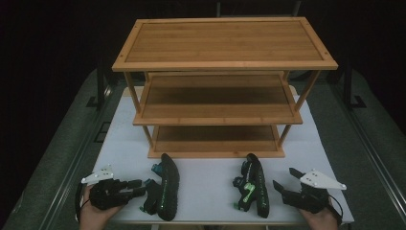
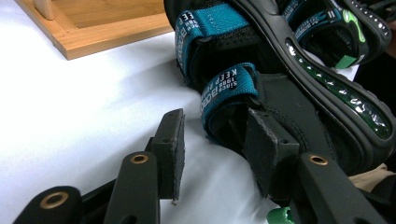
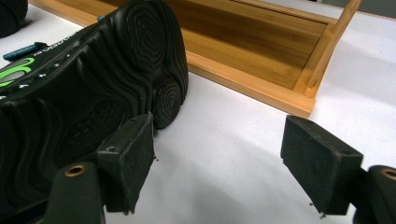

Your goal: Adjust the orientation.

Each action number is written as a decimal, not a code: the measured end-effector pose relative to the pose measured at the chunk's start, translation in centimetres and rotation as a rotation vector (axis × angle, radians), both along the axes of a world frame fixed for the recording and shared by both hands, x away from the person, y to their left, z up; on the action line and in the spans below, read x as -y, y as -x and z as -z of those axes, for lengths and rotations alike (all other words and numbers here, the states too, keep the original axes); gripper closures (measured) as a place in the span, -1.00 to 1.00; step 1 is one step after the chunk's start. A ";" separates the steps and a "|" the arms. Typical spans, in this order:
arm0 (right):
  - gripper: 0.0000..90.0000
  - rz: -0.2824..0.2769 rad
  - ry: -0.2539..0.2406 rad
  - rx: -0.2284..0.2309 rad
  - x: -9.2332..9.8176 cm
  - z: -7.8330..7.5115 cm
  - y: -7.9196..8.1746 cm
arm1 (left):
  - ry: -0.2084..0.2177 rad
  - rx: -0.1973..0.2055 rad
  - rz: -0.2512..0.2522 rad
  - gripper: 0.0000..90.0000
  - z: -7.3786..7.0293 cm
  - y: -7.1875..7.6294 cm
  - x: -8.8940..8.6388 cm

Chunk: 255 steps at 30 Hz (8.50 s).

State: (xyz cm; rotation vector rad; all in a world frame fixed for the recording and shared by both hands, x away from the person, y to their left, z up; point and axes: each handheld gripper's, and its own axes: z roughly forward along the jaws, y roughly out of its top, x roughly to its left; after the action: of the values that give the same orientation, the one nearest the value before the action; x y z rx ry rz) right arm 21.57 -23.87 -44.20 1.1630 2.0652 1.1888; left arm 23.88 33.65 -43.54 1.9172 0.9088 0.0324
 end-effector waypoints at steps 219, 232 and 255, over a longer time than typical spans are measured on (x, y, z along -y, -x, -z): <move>0.79 0.161 0.048 -0.040 -0.6 -2.4 1.4 | -0.088 0.156 -0.054 0.66 -2.0 -0.2 12.8; 0.79 0.121 -0.029 0.006 -2.0 -3.1 2.6 | -0.095 0.239 -0.104 0.67 -2.6 0.8 13.6; 0.79 0.049 -0.041 0.069 -6.0 -4.1 0.8 | -0.050 0.295 -0.201 0.67 -2.9 -1.1 14.7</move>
State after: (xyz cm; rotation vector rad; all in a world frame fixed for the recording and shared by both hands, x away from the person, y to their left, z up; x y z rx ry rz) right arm 20.72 -17.87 -40.10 1.1682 1.9589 1.2352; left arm 24.96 18.90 -40.67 1.7999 0.9005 0.4489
